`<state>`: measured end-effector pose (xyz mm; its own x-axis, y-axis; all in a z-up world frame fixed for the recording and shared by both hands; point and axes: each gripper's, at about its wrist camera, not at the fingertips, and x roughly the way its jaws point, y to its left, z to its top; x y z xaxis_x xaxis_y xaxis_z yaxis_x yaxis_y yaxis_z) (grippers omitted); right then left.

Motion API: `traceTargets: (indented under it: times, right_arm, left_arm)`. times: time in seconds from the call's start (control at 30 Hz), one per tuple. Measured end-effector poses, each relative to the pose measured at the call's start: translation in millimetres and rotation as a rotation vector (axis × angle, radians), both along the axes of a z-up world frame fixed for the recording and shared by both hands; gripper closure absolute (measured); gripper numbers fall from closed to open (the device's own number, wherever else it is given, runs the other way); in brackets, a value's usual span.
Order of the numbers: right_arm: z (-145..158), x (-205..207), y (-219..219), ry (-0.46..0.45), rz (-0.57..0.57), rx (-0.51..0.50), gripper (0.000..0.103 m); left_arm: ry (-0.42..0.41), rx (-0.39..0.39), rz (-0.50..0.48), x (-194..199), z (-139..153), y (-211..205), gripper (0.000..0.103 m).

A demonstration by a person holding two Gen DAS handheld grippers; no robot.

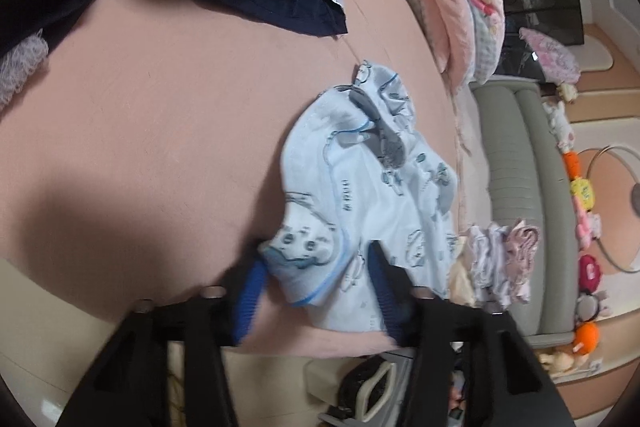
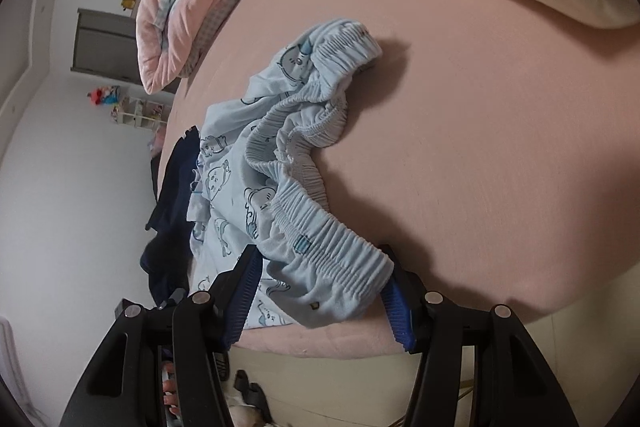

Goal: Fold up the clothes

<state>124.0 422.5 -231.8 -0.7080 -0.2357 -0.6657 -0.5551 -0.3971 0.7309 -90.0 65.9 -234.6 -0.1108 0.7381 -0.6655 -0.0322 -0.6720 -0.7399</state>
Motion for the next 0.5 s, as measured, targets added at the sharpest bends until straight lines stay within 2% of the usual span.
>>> traceTargets:
  times: [0.07, 0.2, 0.4, 0.5]
  right_arm:
    - [0, 1, 2, -0.002, -0.008, 0.0, 0.051]
    - [2, -3, 3, -0.039, 0.007, 0.046, 0.064]
    - [23, -10, -8, -0.109, 0.082, 0.239, 0.074]
    - [36, -15, -18, -0.151, 0.123, 0.357, 0.077]
  left_arm:
    - [0.008, -0.04, -0.012, -1, -1, 1, 0.082]
    - [0.051, -0.068, -0.038, -1, 3, 2, 0.088]
    - [0.199, -0.205, -0.13, 5, 23, 17, 0.09]
    - [0.235, -0.224, -0.143, 8, 30, 17, 0.091]
